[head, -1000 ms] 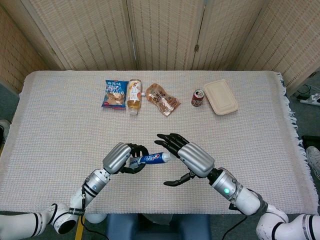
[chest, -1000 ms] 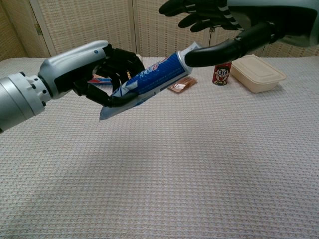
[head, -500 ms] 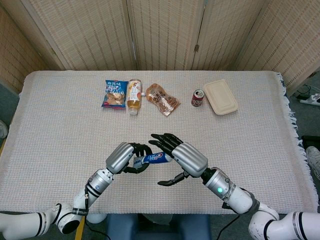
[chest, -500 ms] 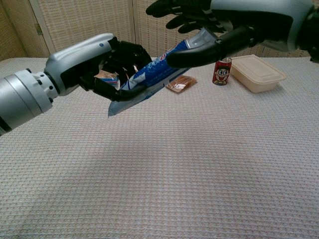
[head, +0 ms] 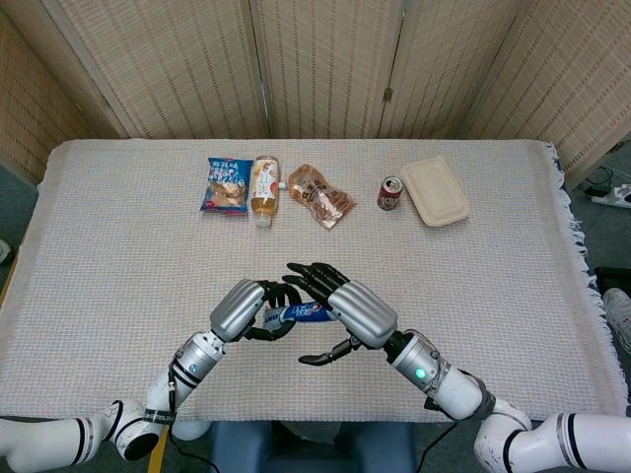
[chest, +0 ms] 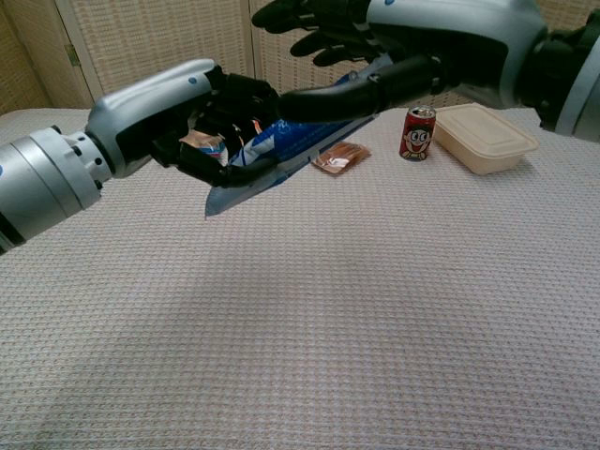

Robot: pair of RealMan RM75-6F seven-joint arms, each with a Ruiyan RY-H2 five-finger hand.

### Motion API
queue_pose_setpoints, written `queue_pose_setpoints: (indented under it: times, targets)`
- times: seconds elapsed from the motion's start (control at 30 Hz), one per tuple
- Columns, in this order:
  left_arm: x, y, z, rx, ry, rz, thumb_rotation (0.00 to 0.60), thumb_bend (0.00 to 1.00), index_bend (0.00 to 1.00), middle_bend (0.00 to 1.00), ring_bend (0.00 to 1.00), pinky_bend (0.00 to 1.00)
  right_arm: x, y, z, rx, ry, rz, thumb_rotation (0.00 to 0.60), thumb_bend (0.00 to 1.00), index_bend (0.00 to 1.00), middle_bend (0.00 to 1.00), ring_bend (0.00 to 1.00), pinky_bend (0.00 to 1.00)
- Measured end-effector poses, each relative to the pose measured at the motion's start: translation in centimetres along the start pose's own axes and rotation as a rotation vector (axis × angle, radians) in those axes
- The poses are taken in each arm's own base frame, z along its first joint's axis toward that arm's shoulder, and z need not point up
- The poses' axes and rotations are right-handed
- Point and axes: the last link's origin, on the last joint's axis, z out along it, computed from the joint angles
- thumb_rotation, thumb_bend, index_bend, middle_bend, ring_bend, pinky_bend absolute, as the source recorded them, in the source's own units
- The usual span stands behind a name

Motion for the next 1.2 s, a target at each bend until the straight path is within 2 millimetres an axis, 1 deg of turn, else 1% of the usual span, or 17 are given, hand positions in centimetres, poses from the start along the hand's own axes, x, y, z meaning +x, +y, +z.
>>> queue_pose_setpoints:
  times: [0.5,1.03,1.2]
  targets:
    - [0.4,0.0,0.1,0.016,0.004,-0.056,0.6,0.82,0.75,0.79,0.67,0.58,-1.0,-0.2,0.8,0.059,0.092,0.038,0.291,0.04,0.0,0.0,0.0,0.0]
    - [0.6,0.3,0.1,0.012,0.002,-0.072,0.6,0.82,0.75,0.79,0.67,0.57,-1.6,-0.4,1.2,0.088,0.108,0.072,0.29,0.04,0.0,0.0,0.0,0.0]
    - [0.6,0.4,0.1,0.012,0.001,-0.106,0.6,0.82,0.75,0.79,0.67,0.57,-1.7,-0.6,1.3,0.1,0.112,0.091,0.289,0.04,0.0,0.0,0.0,0.0]
